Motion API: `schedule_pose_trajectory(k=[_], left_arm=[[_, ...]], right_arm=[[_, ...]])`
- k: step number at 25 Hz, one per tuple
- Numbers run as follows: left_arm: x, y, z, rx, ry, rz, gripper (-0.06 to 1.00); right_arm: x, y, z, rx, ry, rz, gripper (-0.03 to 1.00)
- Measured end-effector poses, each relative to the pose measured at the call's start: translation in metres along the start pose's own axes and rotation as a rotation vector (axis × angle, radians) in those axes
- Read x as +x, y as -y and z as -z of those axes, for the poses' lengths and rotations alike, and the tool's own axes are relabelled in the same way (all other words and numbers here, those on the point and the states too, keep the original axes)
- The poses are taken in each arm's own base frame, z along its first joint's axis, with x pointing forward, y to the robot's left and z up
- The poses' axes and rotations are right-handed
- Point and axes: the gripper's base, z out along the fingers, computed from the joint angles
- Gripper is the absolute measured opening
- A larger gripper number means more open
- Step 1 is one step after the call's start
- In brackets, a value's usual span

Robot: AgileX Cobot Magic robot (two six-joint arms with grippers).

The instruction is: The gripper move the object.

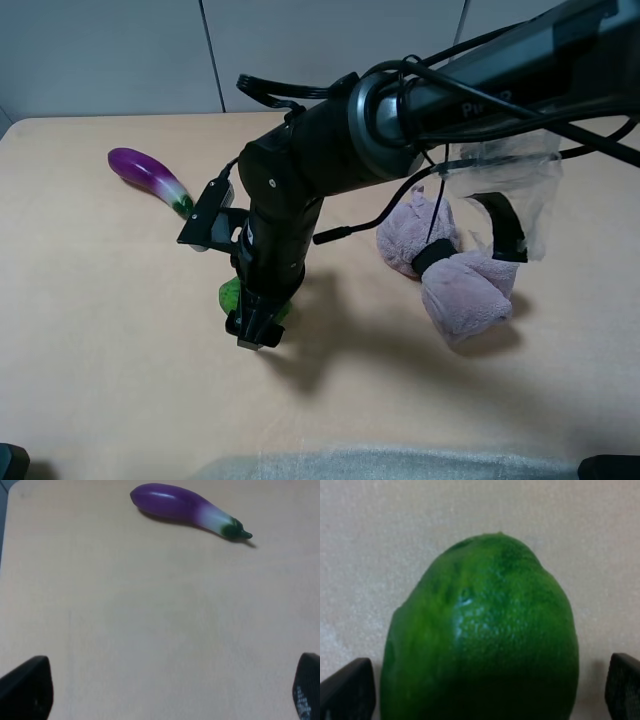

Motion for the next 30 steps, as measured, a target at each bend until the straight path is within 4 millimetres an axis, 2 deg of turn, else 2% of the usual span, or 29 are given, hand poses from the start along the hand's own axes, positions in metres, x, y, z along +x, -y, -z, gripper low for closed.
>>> schedule_pose_trajectory(k=[9, 15, 30], left_arm=[[0.0, 0.0, 0.0, 0.0, 0.0, 0.0, 0.95], [0.0, 0.0, 0.0, 0.0, 0.0, 0.0, 0.95], [0.0, 0.0, 0.0, 0.0, 0.0, 0.0, 0.95]], right_arm=[[-0.0005, 0.0012, -0.0022, 0.012, 0.007, -0.002, 0.68], [-0.0005, 0.0012, -0.0022, 0.012, 0.007, -0.003, 0.49], [-0.0005, 0.0012, -0.0022, 0.012, 0.007, -0.003, 0.48]])
